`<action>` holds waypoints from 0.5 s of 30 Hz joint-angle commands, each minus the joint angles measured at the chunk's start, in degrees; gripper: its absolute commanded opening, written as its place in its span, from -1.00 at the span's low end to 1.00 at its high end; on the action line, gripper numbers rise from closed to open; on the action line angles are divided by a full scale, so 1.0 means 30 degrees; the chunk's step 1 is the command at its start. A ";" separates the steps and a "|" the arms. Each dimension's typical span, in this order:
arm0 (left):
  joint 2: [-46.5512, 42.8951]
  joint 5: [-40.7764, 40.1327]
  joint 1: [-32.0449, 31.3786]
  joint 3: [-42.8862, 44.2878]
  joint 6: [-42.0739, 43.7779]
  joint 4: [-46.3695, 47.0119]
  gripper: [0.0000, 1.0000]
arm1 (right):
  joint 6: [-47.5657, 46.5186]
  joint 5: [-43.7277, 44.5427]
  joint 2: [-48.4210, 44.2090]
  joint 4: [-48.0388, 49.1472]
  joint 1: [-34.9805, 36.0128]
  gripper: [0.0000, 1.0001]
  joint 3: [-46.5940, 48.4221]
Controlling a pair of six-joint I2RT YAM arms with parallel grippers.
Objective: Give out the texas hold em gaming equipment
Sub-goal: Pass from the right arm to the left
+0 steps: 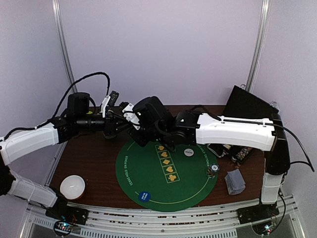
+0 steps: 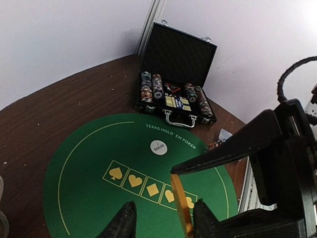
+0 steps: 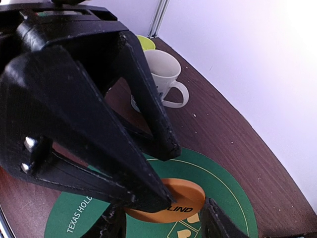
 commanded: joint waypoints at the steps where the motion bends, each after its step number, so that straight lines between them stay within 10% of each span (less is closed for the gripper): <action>1: 0.0361 0.0982 -0.0205 0.0521 0.0656 0.0314 -0.27 | -0.0640 0.0796 0.0613 -0.0599 0.0297 -0.08 0.0880; 9: 0.0620 0.3888 -0.0206 0.0569 0.1945 -0.0449 -0.99 | -0.0816 0.1680 0.0806 -0.0806 0.0283 -0.07 0.1093; 15: 0.0412 0.2703 -0.0158 0.0377 0.1122 -0.0005 -1.00 | -0.0910 0.2161 0.0565 -0.0802 0.0282 0.00 0.0651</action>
